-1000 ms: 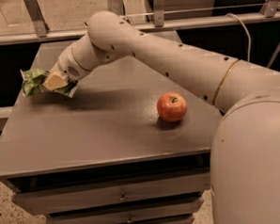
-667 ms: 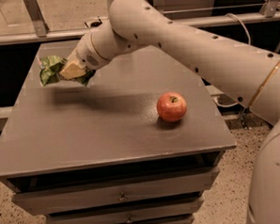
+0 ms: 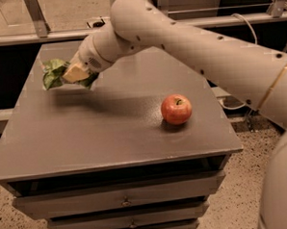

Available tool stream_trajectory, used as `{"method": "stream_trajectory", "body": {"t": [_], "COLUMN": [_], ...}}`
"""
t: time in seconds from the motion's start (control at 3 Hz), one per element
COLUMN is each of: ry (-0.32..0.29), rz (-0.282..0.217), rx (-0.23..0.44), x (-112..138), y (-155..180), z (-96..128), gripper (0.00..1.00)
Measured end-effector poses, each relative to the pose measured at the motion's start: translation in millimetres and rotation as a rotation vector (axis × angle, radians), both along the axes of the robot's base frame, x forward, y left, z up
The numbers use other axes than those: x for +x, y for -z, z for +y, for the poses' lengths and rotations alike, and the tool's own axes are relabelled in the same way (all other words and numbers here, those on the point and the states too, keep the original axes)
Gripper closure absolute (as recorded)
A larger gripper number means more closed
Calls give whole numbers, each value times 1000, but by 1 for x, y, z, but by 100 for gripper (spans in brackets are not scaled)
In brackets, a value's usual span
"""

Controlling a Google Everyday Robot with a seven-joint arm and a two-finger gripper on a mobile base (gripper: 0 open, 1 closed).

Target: Move green jalapeno chip bag near coke can

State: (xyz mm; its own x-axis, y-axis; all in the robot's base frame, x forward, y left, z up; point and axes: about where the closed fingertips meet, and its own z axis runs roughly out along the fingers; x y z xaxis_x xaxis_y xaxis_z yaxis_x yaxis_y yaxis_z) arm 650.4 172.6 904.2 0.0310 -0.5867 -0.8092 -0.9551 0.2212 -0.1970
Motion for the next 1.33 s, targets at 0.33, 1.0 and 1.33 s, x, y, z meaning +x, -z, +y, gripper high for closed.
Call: {"method": "stream_trajectory", "body": {"t": [0.33,1.0,1.33], "ry": [86,363,424], "rz": [-19,-102,-115], "rx": [-36,-164,-188], "x": [7,60,88], "y": [0,-24,-29], "z": [-46,-209,-248], "gripper": [100,100,100]}}
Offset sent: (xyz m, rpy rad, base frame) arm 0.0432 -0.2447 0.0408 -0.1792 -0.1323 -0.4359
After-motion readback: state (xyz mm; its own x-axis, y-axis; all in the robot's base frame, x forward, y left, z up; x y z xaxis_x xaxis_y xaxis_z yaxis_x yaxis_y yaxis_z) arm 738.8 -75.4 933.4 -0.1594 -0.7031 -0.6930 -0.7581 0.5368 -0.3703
